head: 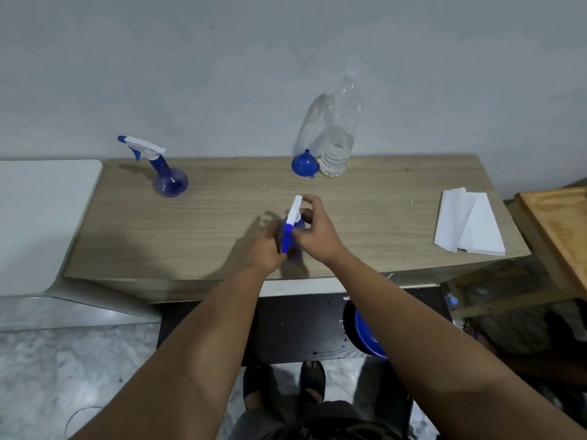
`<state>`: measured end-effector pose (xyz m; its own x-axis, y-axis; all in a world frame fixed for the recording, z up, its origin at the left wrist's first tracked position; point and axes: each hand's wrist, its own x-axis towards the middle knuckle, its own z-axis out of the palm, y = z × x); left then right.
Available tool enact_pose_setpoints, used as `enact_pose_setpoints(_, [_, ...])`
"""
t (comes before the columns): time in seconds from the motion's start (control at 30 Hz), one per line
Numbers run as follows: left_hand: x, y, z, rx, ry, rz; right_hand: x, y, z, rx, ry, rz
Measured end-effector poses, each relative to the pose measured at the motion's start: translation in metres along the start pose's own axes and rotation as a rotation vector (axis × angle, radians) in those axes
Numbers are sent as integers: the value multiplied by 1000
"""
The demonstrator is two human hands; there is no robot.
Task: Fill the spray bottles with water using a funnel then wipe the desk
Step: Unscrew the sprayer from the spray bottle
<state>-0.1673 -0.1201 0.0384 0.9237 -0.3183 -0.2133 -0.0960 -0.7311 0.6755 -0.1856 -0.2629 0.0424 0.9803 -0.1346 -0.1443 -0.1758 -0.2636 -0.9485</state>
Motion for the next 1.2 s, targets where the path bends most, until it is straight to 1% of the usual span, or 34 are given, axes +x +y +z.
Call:
enact_pose_setpoints(0.07, [-1,3,-1,3,-5,7,1,4,-2,-21,36,-32])
enact_pose_setpoints(0.13, [-1,5,-2,-13,-8,-10,2,6,-3,-40,31,-65])
enact_pose_setpoints(0.27, [-4,8,-3,14,0,-20,-6,-1,-3,31,-24,5])
enact_pose_setpoints(0.33, [-5,9,-4,5,14,-5,-3,3,0,4,41,-26])
enact_pose_setpoints(0.43, [-5,9,-3,-50,-5,-40,-4,1,2,-21,90,-67])
enact_pose_setpoints(0.53, [-3,8,-1,-154,-79,-44,-8,-15,0,88,110,-88])
enact_pose_setpoints(0.6, [-1,6,0,-190,-84,-58,-5,-42,-2,219,122,-116])
enact_pose_setpoints(0.73, [-3,11,-1,-260,-78,-71,20,-104,-19,447,206,-262])
enact_pose_setpoints(0.8, [-3,11,-1,-255,-80,-92,29,-130,-33,495,263,-284])
enact_pose_setpoints(0.87, [-4,11,-3,-213,-73,-104,39,-133,-49,419,315,-288])
enact_pose_setpoints(0.93, [-6,11,-5,-175,-61,-116,46,-112,-61,210,336,-234])
enact_pose_setpoints(1.0, [-6,9,-4,-144,-51,-116,46,-70,-68,-20,340,-119])
enact_pose_setpoints(1.1, [-5,8,-4,-136,-59,-109,29,5,-74,-285,301,79])
enact_pose_setpoints(1.2, [-6,9,-6,-108,-54,-92,15,67,-78,-501,176,300])
